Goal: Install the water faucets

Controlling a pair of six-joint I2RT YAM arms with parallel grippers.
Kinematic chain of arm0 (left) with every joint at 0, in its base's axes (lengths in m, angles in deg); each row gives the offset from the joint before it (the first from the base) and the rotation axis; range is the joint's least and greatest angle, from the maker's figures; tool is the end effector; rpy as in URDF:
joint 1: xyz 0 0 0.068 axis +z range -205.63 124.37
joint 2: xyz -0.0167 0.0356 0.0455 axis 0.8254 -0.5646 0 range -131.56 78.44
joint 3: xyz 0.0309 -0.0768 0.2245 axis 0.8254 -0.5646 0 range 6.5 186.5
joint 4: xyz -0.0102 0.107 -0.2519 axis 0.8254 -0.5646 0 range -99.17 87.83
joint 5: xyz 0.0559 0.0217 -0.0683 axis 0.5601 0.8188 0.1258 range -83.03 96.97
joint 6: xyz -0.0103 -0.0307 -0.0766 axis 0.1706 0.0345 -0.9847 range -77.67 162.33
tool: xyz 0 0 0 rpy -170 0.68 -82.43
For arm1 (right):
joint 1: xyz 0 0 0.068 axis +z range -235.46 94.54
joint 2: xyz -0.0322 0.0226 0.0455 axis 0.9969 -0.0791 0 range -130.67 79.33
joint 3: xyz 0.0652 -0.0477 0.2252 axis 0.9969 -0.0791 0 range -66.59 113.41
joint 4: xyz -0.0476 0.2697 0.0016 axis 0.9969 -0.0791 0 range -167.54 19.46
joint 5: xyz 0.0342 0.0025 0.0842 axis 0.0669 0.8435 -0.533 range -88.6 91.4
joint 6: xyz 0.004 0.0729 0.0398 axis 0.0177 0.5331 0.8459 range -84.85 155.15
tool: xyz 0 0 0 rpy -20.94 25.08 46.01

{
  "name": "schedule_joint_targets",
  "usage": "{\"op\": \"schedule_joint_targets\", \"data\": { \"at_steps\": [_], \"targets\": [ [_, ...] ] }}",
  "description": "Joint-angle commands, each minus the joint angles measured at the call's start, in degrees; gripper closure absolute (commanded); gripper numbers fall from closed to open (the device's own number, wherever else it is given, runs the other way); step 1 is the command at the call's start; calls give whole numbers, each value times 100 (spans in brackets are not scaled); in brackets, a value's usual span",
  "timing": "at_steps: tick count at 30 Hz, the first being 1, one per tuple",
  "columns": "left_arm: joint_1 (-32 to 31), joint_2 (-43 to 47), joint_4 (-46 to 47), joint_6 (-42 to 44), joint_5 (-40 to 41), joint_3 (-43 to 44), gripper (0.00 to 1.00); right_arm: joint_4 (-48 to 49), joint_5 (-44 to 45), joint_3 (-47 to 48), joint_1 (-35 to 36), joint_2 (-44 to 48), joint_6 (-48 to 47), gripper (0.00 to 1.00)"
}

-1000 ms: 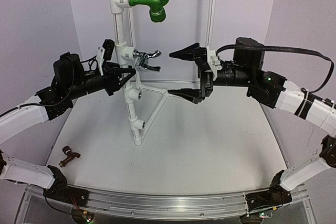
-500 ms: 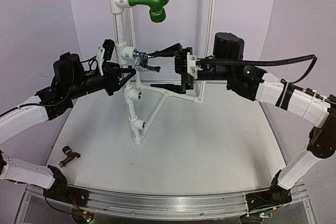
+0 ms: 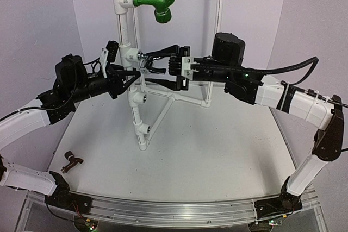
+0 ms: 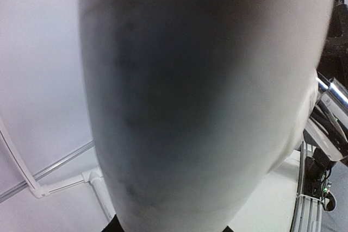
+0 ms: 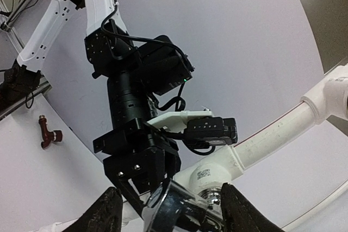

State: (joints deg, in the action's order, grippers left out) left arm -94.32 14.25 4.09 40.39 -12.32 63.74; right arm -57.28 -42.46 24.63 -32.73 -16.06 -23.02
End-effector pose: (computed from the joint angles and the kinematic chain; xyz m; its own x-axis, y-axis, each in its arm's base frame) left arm 0.2396 -0.2227 0.3463 -0.0381 -0.0102 -0.9992 0.8471 0.5302 -0.0378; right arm 0.2193 0.3713 0.4026 0.8899 0.1580 -0.4279 -0.4399 0.0499 -0.8966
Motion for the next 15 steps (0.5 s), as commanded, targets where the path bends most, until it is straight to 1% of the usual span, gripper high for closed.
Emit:
{"op": "schedule_joint_targets", "data": {
  "at_steps": [1, 4, 7, 9, 11, 12, 13, 14, 15],
  "targets": [
    [-33, -60, -1133, -1073, -166, -89, 100, 177, 610, 352, 61, -228, 148, 45],
    [-33, -57, -1127, -1072, -172, -97, 100, 170, 822, 474, 84, -309, 317, 48],
    [-33, -50, -1131, -1072, -170, -98, 100, 158, 1041, 639, 97, -397, 677, 52],
    [-33, -40, -1126, -1073, -179, -109, 100, 145, 1128, 731, 98, -442, 1023, 57],
    [-33, -24, -1125, -1081, -188, -119, 100, 142, 1228, 731, 108, -446, 1211, 65],
    [-33, -18, -1128, -1081, -192, -123, 100, 142, 1295, 734, 107, -448, 1334, 68],
    [-33, -16, -1129, -1076, -195, -123, 100, 107, 1308, 743, 107, -437, 1416, 65],
    [-33, -15, -1128, -1068, -195, -122, 100, 39, 1289, 748, 108, -415, 1432, 60],
    [-33, -10, -1132, -1061, -188, -123, 100, -145, 1199, 679, 118, -365, 1146, 47]
  ]
}}
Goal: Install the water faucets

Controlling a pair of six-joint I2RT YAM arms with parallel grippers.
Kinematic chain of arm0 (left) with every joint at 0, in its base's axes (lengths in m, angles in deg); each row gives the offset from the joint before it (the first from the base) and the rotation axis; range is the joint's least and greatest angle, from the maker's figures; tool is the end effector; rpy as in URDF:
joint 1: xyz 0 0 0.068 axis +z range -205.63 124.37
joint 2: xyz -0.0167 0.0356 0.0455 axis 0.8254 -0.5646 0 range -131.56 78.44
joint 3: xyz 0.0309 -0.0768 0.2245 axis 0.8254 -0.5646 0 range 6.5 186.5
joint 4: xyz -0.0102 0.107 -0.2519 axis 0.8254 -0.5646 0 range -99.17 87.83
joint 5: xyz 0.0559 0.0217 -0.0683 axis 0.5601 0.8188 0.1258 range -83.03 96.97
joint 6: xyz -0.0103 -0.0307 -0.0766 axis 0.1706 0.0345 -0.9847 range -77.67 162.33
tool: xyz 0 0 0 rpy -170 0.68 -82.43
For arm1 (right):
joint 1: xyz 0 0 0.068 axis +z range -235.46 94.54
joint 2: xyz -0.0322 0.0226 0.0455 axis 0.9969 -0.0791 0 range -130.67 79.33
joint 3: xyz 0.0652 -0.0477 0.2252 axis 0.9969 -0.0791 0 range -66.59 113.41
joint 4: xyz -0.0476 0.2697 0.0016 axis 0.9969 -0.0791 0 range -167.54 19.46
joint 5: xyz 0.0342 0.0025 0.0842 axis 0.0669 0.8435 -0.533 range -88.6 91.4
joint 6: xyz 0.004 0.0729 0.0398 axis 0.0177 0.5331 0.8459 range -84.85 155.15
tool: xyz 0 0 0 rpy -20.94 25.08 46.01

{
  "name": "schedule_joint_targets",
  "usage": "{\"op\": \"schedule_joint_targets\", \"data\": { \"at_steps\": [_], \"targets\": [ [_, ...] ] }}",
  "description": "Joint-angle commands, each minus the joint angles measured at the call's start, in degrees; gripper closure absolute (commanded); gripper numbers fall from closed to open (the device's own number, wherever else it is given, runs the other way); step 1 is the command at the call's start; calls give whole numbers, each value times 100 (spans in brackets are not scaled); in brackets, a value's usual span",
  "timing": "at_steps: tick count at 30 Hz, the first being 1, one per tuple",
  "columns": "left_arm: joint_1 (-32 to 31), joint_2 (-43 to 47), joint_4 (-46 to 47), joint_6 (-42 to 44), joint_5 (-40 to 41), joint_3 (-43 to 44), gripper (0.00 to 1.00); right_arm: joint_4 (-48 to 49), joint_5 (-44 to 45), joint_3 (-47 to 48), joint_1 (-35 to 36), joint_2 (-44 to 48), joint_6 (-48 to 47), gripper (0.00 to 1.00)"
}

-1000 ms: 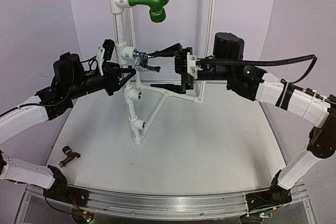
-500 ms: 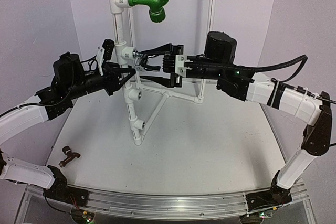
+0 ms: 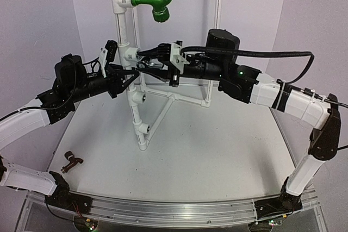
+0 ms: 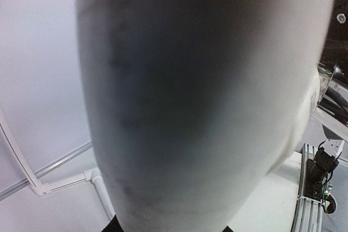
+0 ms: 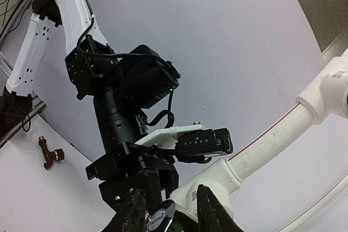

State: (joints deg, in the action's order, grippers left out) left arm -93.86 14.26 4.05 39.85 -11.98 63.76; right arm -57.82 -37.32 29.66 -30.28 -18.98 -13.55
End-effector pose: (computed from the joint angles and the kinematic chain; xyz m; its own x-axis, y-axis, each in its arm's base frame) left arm 0.2417 -0.2205 0.3464 -0.0460 -0.0157 -0.9988 0.8392 0.5418 -0.0472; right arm 0.2149 0.3886 0.4150 0.8145 0.1447 -0.5618 -0.5751 0.0750 -0.8146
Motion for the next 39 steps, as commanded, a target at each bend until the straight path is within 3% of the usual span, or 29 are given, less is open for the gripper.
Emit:
{"op": "schedule_joint_targets", "data": {
  "at_steps": [1, 3, 4, 8, 13, 16, 20, 29, 34, 39],
  "targets": [
    [-79, -8, -1129, -997, -218, -123, 100, -157, 640, 37, -107, 7, -171, 38],
    [-79, 0, -1130, -987, -207, -129, 100, -198, 766, -102, -66, 74, -557, 22],
    [-79, 3, -1131, -981, -203, -135, 100, -280, 863, -49, -59, 68, -637, 20],
    [-79, 3, -1126, -974, -206, -149, 100, -532, 1146, 28, -38, 89, -1173, 20],
    [-79, -32, -1130, -974, -215, -130, 100, -542, 1155, 101, 20, 74, -944, 38],
    [-79, -33, -1130, -957, -207, -122, 100, -522, 1171, -49, 171, 132, -975, 37],
    [-78, -1, -1142, -937, -197, -127, 100, -212, 1399, -279, 351, 243, -1026, 28],
    [-79, 28, -1157, -929, -218, -149, 100, 79, 1783, -126, 394, 120, -246, 64],
    [-79, 60, -1158, -923, -210, -173, 100, 91, 1759, -95, 396, 56, 864, 73],
    [-79, 48, -1152, -921, -214, -163, 100, 247, 1884, -163, 392, -64, 2226, 90]
  ]
}}
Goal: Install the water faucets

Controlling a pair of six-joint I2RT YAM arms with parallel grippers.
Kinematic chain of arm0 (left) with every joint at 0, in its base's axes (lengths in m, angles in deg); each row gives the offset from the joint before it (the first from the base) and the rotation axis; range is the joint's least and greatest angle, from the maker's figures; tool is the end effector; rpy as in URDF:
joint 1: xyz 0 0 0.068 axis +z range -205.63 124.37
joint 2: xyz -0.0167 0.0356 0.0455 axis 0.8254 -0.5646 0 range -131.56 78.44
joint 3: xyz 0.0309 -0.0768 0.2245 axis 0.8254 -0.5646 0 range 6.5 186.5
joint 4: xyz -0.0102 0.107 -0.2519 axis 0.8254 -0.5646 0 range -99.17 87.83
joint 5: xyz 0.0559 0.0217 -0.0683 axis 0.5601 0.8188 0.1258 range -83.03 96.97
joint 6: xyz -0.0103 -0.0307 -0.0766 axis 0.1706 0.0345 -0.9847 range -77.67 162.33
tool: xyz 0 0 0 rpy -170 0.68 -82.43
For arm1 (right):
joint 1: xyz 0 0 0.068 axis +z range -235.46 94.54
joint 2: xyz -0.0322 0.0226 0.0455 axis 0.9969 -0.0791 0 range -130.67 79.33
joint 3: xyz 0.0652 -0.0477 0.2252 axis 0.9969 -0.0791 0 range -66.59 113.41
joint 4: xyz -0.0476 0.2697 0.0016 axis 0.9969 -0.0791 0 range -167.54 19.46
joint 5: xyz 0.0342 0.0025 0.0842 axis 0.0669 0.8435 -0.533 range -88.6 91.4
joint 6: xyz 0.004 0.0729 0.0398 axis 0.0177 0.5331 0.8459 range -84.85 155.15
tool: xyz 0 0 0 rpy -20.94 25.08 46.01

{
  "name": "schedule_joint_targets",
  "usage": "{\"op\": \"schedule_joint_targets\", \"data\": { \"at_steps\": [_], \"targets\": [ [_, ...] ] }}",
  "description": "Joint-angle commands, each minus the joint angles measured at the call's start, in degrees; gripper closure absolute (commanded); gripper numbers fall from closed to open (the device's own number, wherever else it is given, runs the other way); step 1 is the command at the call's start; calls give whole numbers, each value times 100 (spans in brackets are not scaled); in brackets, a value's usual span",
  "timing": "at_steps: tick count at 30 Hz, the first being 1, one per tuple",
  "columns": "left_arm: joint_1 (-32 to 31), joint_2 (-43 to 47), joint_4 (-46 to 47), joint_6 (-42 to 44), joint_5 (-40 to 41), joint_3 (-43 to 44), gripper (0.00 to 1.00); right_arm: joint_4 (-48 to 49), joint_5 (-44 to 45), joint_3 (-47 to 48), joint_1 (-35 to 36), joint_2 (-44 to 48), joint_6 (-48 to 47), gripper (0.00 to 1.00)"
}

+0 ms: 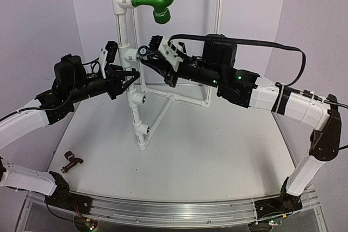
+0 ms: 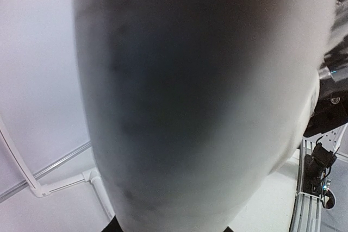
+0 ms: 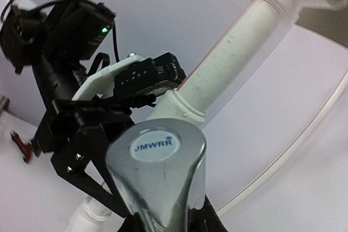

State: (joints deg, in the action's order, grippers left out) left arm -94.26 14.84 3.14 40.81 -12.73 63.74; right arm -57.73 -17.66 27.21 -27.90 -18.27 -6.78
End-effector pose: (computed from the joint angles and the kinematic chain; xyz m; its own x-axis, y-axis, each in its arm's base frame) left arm 0.2375 -0.2212 0.3471 -0.0369 -0.0023 -0.9993 0.8504 0.5252 -0.0326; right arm 0.2229 0.3949 0.4057 0.7111 -0.0586 -0.7007 -0.6661 0.2630 -0.6980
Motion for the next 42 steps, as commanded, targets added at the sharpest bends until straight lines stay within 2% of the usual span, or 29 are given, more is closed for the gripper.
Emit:
{"op": "schedule_joint_targets", "data": {
  "at_steps": [1, 8, 15, 18, 23, 26, 30, 33, 36, 39, 42],
  "targets": [
    [-39, -18, -1058, -1020, -135, -160, 100, 317, 56, 73, 157, -165, 1941, 92],
    [-36, -54, -1058, -1061, -140, -159, 100, 634, 495, 143, 157, -313, 5556, 97],
    [-39, 6, -1058, -1074, -87, -171, 100, 734, 627, -53, 109, -205, 8697, 100],
    [-39, 13, -1058, -1087, -30, -195, 100, 767, 473, -133, 18, -181, 9864, 100],
    [-41, 48, -1058, -1129, 161, -232, 100, 934, -324, -280, -393, -293, 12627, 100],
    [-39, 58, -1058, -1170, 361, -261, 100, 1612, -501, -433, -451, -338, 13354, 88],
    [-39, 73, -1054, -1263, 628, -298, 100, 1720, -467, -588, -509, -204, 12818, 67],
    [-43, 109, -1061, -1279, 709, -320, 100, 1758, -439, -815, -589, 90, 11731, 42],
    [-39, 159, -1053, -1272, 692, -334, 100, 1753, -441, -1230, -664, 567, 10106, 24],
    [-32, 186, -1064, -1270, 630, -335, 100, 1630, -345, -1763, -685, 1081, 8020, 6],
    [-30, 188, -1066, -1258, 584, -329, 100, 1053, -339, -1863, -684, 1444, 6007, 4]
  ]
}}
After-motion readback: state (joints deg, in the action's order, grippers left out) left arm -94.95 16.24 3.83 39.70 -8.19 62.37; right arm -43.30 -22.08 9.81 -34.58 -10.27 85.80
